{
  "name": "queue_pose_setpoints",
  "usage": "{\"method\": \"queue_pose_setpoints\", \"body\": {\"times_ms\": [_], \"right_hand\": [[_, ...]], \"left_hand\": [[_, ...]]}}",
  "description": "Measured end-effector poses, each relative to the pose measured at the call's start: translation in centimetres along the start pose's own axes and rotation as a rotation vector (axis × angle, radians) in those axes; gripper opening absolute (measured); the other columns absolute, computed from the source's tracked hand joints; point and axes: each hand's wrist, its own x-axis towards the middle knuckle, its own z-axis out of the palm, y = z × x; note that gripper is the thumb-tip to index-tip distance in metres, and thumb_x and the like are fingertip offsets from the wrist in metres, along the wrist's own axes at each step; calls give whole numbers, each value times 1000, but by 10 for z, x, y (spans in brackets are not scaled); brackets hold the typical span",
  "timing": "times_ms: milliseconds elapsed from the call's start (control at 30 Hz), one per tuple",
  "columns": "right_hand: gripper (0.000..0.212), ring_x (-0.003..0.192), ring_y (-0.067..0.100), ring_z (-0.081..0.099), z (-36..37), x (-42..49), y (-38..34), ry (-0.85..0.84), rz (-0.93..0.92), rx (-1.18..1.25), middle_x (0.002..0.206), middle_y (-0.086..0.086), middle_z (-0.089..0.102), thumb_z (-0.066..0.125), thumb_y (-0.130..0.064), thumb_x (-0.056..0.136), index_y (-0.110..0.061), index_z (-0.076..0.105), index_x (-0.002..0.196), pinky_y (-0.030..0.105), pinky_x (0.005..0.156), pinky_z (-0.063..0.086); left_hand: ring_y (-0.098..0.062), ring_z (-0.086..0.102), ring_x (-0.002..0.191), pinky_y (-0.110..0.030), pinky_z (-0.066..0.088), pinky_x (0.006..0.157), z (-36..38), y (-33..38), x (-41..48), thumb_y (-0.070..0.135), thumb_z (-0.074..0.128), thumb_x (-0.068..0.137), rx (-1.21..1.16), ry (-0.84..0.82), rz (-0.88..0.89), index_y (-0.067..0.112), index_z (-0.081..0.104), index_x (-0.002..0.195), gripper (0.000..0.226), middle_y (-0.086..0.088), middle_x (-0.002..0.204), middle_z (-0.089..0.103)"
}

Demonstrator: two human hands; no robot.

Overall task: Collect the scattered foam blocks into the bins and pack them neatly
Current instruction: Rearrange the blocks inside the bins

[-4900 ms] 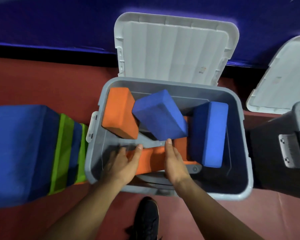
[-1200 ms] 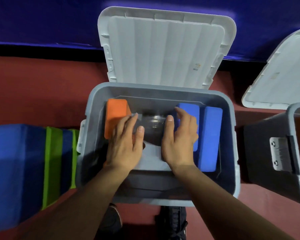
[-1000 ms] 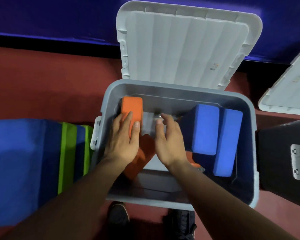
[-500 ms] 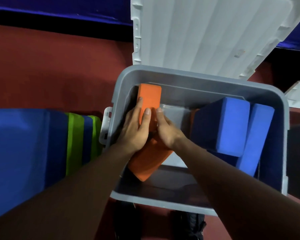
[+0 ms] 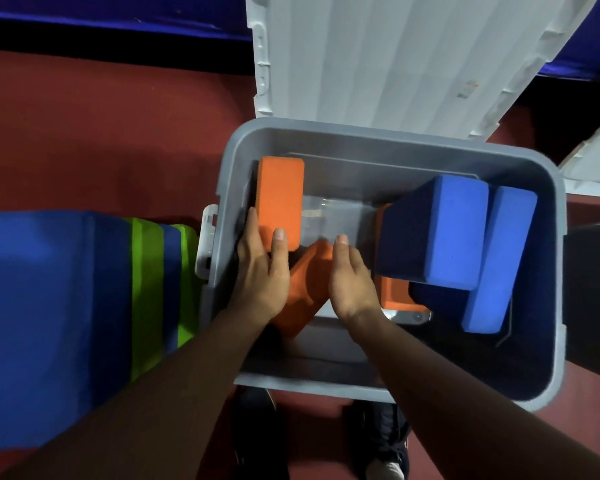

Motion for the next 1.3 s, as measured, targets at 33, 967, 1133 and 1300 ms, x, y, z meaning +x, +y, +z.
{"method": "queue_pose_setpoints", "body": {"times_ms": [33, 967, 1133, 1300], "right_hand": [[61, 149, 23, 33, 0, -4, 4, -2, 17, 20, 160, 1, 39, 21, -60, 105, -30, 38, 155, 43, 123, 25], [62, 148, 22, 35, -2, -99, -23, -52, -160, -140, 162, -5, 36, 13, -65, 102, -41, 26, 158, 34, 118, 22], [59, 141, 26, 44, 9, -106, -29, -90, -168, -146, 155, -2, 47, 12, -66, 101, -46, 31, 153, 41, 114, 30], [55, 144, 17, 41, 6, -107, -25, -95, -212, -114, 159, -9, 41, 17, -65, 103, -49, 28, 155, 30, 112, 28]], "left_hand": [[-11, 14, 153, -18, 7, 113, 0, -3, -6, 65, 23, 91, -2, -11, -7, 27, 5, 162, 83, -1, 170, 5], [-16, 44, 140, -42, 36, 115, -35, 8, -102, 81, 7, 88, 256, -45, 178, 51, 22, 155, 75, 8, 149, 49], [-4, 35, 143, -18, 15, 119, -44, -4, -105, 75, 4, 95, 284, 46, 251, 39, 28, 157, 76, 5, 151, 49], [-10, 29, 150, -51, 28, 120, -46, -3, -104, 64, 9, 103, 302, 86, 332, 29, 31, 159, 69, 1, 155, 47]]}}
